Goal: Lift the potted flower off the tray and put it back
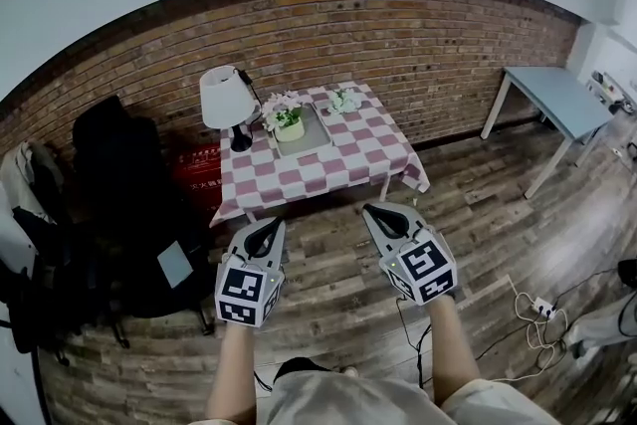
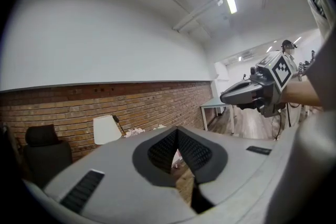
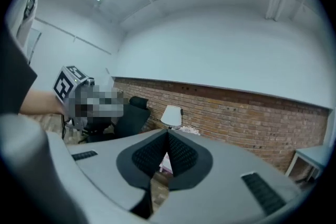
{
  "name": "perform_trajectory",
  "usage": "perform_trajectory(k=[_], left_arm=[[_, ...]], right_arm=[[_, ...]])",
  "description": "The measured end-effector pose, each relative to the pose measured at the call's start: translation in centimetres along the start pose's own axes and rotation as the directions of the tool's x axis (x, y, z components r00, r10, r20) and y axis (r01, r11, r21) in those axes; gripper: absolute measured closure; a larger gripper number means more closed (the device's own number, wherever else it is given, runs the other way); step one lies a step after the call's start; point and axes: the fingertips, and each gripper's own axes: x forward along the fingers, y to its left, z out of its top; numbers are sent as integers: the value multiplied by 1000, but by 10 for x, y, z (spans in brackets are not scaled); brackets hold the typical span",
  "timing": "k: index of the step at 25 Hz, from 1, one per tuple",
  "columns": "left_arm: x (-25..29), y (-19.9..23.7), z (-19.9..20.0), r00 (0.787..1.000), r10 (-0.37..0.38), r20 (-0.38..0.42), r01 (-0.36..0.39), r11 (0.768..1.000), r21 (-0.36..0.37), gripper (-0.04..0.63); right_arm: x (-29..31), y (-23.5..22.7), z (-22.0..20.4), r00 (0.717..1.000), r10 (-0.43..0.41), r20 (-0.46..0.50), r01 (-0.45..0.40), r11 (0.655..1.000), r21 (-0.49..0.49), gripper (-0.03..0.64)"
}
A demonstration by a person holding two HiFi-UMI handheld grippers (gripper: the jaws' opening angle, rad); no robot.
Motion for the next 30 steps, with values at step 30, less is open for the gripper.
perform_trajectory(k=[30], left_arm=[[243, 205, -33, 999, -14, -41, 14, 1000, -22, 565]], right_arm=[[282, -153, -6, 997, -49, -68, 52, 997, 50, 612]])
